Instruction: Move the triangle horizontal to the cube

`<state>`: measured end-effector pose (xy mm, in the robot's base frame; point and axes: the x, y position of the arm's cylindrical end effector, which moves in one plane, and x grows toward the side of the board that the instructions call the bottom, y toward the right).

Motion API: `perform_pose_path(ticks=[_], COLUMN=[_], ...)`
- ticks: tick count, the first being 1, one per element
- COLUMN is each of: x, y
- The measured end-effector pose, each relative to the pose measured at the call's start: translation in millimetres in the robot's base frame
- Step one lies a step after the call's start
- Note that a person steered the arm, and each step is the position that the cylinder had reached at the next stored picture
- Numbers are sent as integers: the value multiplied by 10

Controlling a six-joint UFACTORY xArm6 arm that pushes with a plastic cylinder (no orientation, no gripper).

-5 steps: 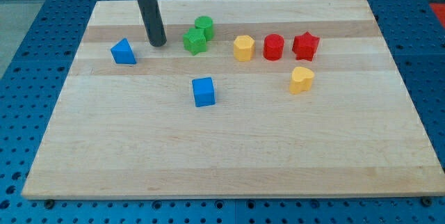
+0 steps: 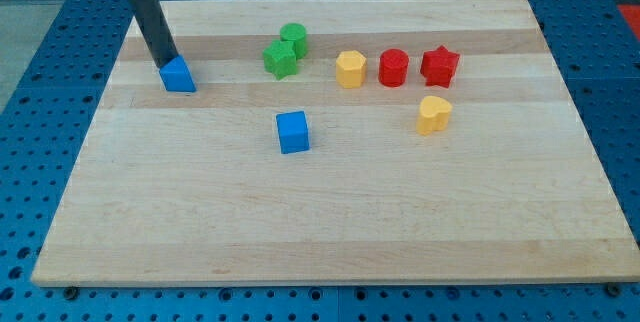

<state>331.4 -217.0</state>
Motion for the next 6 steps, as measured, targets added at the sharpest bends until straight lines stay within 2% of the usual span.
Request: perform_pose_path(ticks=[1,5,6], x=[222,1104,1143], y=[219,326,326])
